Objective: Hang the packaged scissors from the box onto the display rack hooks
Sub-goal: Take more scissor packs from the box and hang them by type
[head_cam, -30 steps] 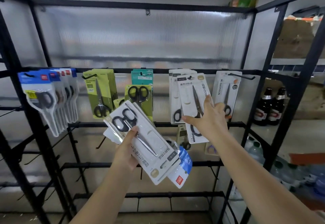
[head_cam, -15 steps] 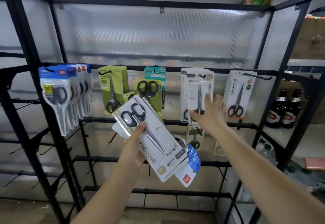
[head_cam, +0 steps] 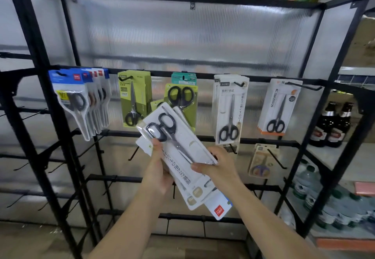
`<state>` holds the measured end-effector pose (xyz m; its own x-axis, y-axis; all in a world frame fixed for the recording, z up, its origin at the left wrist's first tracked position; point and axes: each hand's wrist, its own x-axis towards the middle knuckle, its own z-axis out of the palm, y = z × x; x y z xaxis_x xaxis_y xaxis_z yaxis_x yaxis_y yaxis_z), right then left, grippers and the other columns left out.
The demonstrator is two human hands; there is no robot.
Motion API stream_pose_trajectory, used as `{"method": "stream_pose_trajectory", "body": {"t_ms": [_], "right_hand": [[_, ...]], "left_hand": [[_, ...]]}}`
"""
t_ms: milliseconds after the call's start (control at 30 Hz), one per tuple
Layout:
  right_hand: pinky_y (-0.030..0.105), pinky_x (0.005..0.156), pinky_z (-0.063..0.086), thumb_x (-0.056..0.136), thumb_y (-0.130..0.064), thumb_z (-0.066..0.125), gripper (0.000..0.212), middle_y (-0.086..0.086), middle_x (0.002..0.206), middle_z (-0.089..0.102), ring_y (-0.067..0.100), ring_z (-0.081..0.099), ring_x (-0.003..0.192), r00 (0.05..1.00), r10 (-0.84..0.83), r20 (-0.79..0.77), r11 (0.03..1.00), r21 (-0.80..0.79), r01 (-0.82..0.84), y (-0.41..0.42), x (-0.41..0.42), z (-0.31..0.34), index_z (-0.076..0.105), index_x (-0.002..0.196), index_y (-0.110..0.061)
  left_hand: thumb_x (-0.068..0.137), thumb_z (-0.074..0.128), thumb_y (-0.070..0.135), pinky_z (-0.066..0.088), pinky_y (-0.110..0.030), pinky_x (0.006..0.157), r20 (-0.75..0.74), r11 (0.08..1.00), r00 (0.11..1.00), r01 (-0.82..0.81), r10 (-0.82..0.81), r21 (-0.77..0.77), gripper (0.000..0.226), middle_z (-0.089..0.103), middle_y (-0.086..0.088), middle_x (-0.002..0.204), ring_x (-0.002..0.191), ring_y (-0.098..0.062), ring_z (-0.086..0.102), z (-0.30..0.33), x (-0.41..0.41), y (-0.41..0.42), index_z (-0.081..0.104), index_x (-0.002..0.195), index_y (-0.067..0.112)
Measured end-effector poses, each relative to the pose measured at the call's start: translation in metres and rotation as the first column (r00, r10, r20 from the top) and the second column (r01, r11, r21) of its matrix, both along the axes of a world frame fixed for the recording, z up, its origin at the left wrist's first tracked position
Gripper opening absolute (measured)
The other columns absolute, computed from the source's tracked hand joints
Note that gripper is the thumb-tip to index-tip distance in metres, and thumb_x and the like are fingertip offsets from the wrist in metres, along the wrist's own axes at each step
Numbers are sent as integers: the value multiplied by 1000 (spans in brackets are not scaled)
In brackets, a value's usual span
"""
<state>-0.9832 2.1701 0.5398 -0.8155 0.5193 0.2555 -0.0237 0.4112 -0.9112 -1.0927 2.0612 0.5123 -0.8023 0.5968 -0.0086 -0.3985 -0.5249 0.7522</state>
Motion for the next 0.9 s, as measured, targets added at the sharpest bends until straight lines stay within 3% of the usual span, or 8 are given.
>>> {"method": "stream_pose_trajectory", "body": {"t_ms": [67, 167, 233, 400, 567, 767, 900], "right_hand": [[37, 65, 54, 70, -9, 79, 25, 4, 89, 65, 21, 66, 79, 999, -9, -35, 994, -109, 5, 0, 1, -1, 63, 89, -13], [26, 59, 52, 73, -7, 76, 26, -1, 86, 71, 17, 69, 76, 991, -35, -132, 970, -243, 2, -1, 1, -3, 64, 93, -19], [21, 57, 51, 76, -8, 74, 24, -4, 85, 72, 13, 69, 75, 981, -60, -187, 966, -260, 10, -1, 1, 0, 64, 93, -20], [15, 53, 49, 77, -8, 73, 19, -14, 73, 70, 3, 66, 65, 962, -113, -248, 970, -239, 53, -1, -2, 5, 64, 86, -21], [17, 44, 46, 81, -5, 69, 10, -4, 62, 70, 9, 65, 54, 953, -144, -266, 930, -366, 38, -2, -3, 8, 65, 77, -13], [25, 48, 48, 79, -12, 71, 8, 2, 64, 70, 17, 66, 56, 964, -165, -207, 929, -361, 81, -3, -7, 12, 65, 75, -15], [37, 59, 53, 81, -14, 70, 3, 14, 76, 72, 30, 68, 67, 971, -150, -185, 915, -397, 66, -2, -8, 11, 68, 83, -13]], "left_hand": [[71, 49, 70, 50, -46, 87, -2, 997, 1000, 27, -26, 75, 70, 70, -6, 113, 105, -25, 66, 2, 0, -2, 62, 118, 21], [84, 60, 30, 55, -46, 82, -82, 980, 996, 60, -46, 187, 33, 71, -6, 107, 101, -26, 66, 2, 3, -8, 62, 114, 16], [80, 60, 16, 57, -44, 76, -113, 980, 991, 87, -67, 179, 38, 70, -7, 107, 98, -26, 67, -1, 6, -10, 59, 119, 15], [69, 63, 11, 57, -41, 71, 17, 992, 996, 87, -89, 92, 46, 71, -11, 106, 92, -25, 69, 0, 12, -7, 61, 116, 9], [69, 65, 13, 58, -38, 63, 36, 993, 997, 70, -73, 91, 39, 74, -8, 97, 87, -23, 72, 0, 11, -7, 62, 108, 11], [66, 66, 29, 57, -38, 66, 2, 994, 994, 105, -105, 31, 48, 73, -8, 103, 90, -22, 71, 4, 14, -6, 61, 113, 16], [63, 69, 29, 57, -38, 66, -51, 996, 995, 88, -88, 13, 41, 75, -6, 96, 85, -21, 72, 4, 14, -7, 65, 103, 18]]}}
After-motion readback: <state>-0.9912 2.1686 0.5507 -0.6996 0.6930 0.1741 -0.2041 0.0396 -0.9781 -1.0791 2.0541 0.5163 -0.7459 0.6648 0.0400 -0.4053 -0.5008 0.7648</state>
